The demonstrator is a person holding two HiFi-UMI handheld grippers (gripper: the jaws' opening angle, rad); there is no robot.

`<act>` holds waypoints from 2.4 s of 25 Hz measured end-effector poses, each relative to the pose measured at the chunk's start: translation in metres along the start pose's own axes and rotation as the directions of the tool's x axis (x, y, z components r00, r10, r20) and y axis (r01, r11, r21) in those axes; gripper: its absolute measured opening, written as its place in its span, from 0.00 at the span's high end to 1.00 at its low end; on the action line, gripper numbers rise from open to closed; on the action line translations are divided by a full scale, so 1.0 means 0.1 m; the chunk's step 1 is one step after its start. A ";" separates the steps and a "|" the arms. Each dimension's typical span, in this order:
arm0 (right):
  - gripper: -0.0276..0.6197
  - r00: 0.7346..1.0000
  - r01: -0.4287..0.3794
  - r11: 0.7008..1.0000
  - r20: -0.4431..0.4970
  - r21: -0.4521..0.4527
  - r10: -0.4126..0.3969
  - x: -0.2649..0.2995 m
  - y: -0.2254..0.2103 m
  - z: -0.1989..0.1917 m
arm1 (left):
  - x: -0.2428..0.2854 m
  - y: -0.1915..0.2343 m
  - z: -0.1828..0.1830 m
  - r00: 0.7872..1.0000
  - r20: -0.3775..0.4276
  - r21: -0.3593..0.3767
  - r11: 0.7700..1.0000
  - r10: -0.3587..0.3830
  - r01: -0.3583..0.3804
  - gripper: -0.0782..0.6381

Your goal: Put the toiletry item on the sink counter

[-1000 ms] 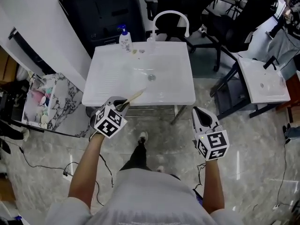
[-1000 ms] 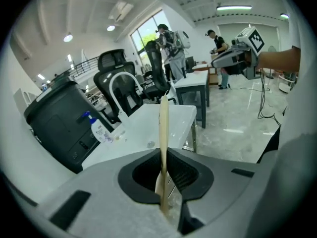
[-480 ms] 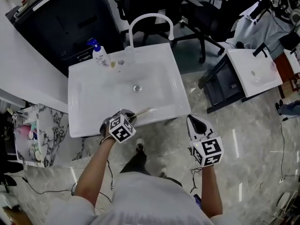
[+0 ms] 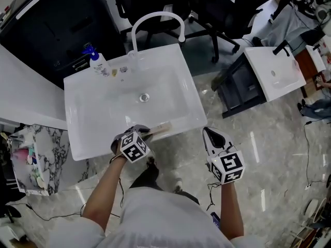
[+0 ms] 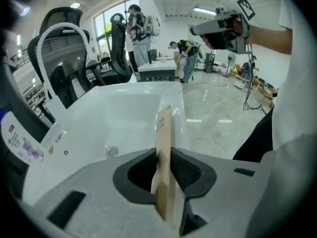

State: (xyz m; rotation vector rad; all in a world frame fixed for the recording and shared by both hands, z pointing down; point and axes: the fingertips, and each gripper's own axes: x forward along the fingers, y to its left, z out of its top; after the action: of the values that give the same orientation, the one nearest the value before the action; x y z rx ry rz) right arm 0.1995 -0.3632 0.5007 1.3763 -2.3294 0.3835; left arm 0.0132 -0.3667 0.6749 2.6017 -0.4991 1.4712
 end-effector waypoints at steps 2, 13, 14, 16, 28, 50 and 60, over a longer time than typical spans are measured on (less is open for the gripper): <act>0.96 1.000 -0.005 1.000 0.006 -0.003 0.005 -0.01 0.01 0.01 | 0.00 -0.01 0.02 0.999 0.032 -0.039 0.999 -0.019 0.020 0.79; 0.96 1.000 0.011 1.000 -0.007 -0.015 -0.011 -0.14 -0.16 -0.12 | -0.12 -0.01 0.14 0.966 0.219 -0.245 0.951 -0.134 0.187 0.68; 0.96 1.000 0.014 1.000 -0.006 -0.015 -0.014 -0.15 -0.19 -0.13 | -0.14 0.00 0.14 0.966 0.227 -0.258 0.948 -0.128 0.186 0.68; 0.96 1.000 0.016 1.000 -0.002 -0.013 -0.016 -0.18 -0.22 -0.14 | -0.14 0.01 0.13 0.967 0.228 -0.282 0.943 -0.113 0.176 0.68; 0.96 1.000 -0.012 1.000 -0.012 -0.015 0.012 -0.32 -0.23 -0.28 | -0.03 0.11 0.00 0.993 0.114 -0.314 0.949 -0.008 0.043 0.79; 0.96 0.999 -0.043 0.999 -0.017 -0.024 0.043 -0.19 -0.26 -0.23 | -0.13 -0.22 0.02 0.927 0.085 0.103 0.929 -0.365 0.356 0.81; 0.96 0.999 -0.046 0.999 -0.027 -0.022 0.045 -0.13 -0.22 -0.26 | -0.11 -0.18 0.03 0.929 0.133 0.059 0.939 -0.344 0.339 0.76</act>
State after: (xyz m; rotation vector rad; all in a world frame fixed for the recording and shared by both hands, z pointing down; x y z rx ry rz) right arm 0.2295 -0.3520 0.5182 1.3021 -2.3393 0.3854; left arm 0.0166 -0.3480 0.6646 2.6588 -0.0225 1.1989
